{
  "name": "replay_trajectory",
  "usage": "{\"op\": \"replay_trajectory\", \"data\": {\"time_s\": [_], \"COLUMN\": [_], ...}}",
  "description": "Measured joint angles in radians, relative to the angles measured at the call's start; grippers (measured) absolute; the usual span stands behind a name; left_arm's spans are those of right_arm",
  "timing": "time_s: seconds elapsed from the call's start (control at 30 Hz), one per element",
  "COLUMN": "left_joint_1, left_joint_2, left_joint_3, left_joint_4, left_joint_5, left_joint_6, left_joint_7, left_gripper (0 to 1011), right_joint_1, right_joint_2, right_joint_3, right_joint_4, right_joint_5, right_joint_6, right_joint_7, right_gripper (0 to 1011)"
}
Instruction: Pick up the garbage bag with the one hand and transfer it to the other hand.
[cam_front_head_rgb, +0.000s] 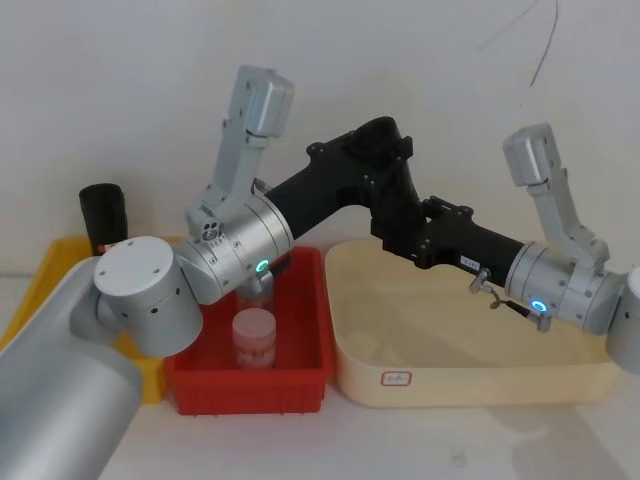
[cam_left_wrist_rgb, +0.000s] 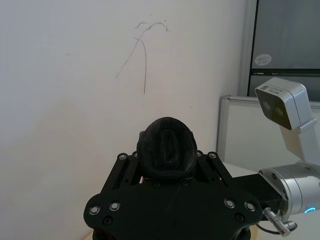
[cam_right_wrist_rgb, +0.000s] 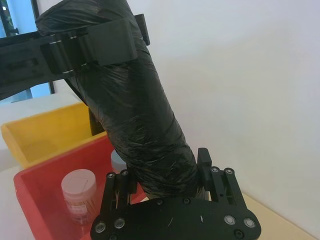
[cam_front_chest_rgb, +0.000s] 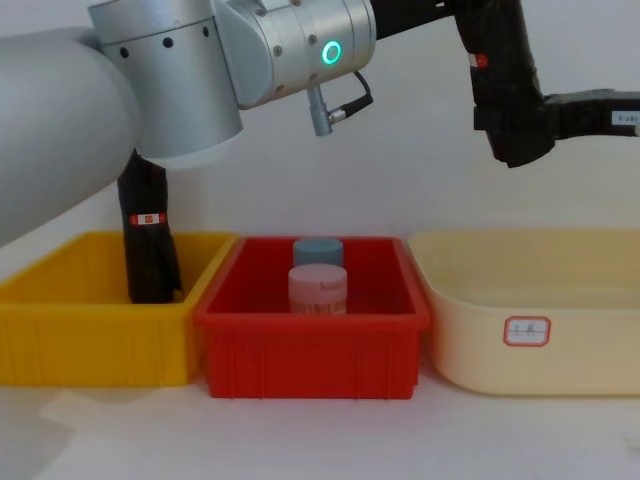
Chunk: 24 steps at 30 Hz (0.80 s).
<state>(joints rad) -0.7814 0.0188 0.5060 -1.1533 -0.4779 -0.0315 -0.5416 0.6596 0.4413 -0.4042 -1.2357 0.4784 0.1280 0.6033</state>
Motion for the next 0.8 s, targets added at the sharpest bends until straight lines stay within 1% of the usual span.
{"op": "replay_trajectory", "data": {"time_s": [0.37, 0.4, 0.57, 0.6, 0.63, 0.7, 0.73, 0.8], "left_joint_1": [-0.001, -0.001, -0.001, -0.001, -0.001, -0.001, -0.001, -0.001], "left_joint_2": [-0.001, -0.001, -0.001, -0.001, -0.001, -0.001, -0.001, -0.001], "left_joint_3": [0.002, 0.002, 0.003, 0.003, 0.003, 0.003, 0.004, 0.004], "left_joint_4": [0.001, 0.001, 0.002, 0.002, 0.002, 0.002, 0.002, 0.002], "left_joint_5": [0.001, 0.001, 0.001, 0.001, 0.001, 0.001, 0.001, 0.001], "left_joint_6": [0.0, 0.0, 0.0, 0.0, 0.0, 0.0, 0.0, 0.0], "left_joint_7": [0.003, 0.003, 0.003, 0.003, 0.003, 0.003, 0.003, 0.003], "left_gripper": [370, 383, 501, 558, 558, 616, 673, 731], "right_joint_1": [0.002, 0.002, -0.004, -0.005, -0.007, -0.011, -0.013, -0.017], "right_joint_2": [0.0, 0.0, -0.001, -0.001, -0.001, -0.001, -0.001, -0.001], "right_joint_3": [-0.001, -0.001, 0.004, 0.004, 0.005, 0.008, 0.008, 0.011], "right_joint_4": [0.003, 0.003, -0.001, -0.002, -0.003, -0.007, -0.009, -0.013], "right_joint_5": [0.0, 0.0, 0.011, 0.014, 0.015, 0.02, 0.021, 0.027], "right_joint_6": [-0.004, -0.004, -0.007, -0.007, -0.008, -0.008, -0.008, -0.009], "right_joint_7": [-0.003, -0.004, -0.01, -0.011, -0.012, -0.016, -0.017, -0.021], "right_gripper": [694, 694, 690, 690, 690, 690, 690, 690]}}
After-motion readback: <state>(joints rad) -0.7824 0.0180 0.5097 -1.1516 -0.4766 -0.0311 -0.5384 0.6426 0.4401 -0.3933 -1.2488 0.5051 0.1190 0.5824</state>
